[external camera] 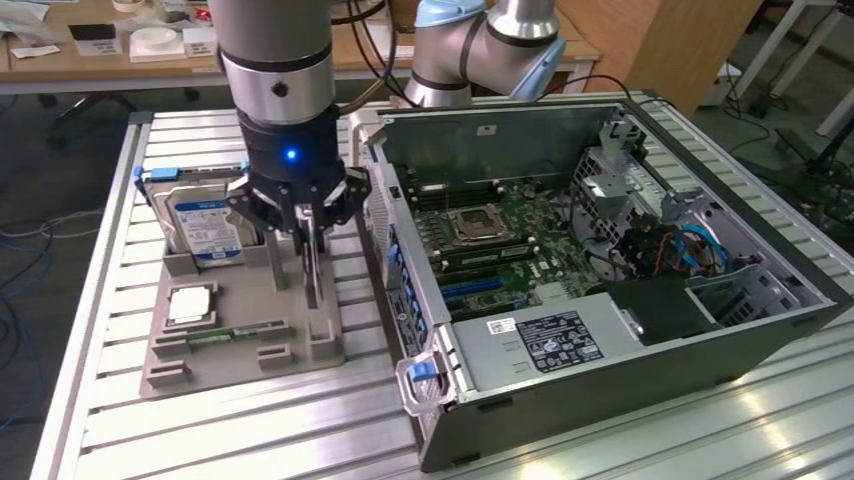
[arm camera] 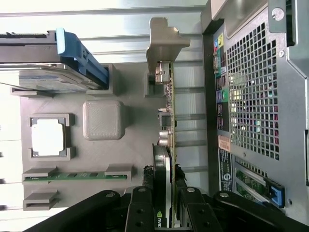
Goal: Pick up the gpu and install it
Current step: 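Pick up the gpu and move the gpu toward the slot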
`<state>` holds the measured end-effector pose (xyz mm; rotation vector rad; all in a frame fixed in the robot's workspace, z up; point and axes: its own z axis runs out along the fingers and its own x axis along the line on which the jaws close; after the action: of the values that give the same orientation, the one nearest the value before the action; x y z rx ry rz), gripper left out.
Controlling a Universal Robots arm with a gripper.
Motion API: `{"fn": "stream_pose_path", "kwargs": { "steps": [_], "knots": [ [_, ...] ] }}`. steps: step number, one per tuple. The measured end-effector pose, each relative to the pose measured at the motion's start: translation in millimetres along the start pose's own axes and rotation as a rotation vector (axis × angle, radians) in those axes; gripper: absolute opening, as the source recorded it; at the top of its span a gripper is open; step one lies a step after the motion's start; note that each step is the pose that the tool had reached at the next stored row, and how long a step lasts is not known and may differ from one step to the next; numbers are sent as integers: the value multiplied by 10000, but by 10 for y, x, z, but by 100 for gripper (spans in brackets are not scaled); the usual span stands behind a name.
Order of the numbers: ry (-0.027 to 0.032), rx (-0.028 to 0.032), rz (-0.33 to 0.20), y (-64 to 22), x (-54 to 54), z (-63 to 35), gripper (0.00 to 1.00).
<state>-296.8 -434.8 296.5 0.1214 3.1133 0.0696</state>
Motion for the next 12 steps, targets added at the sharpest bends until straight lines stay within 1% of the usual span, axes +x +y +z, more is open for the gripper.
{"fn": "stream_pose_path", "kwargs": {
  "steps": [5,12],
  "knots": [
    [-1,-1,1,3,-1,-58,27],
    [0,-7,0,8,-4,-165,27]
  ]
}}
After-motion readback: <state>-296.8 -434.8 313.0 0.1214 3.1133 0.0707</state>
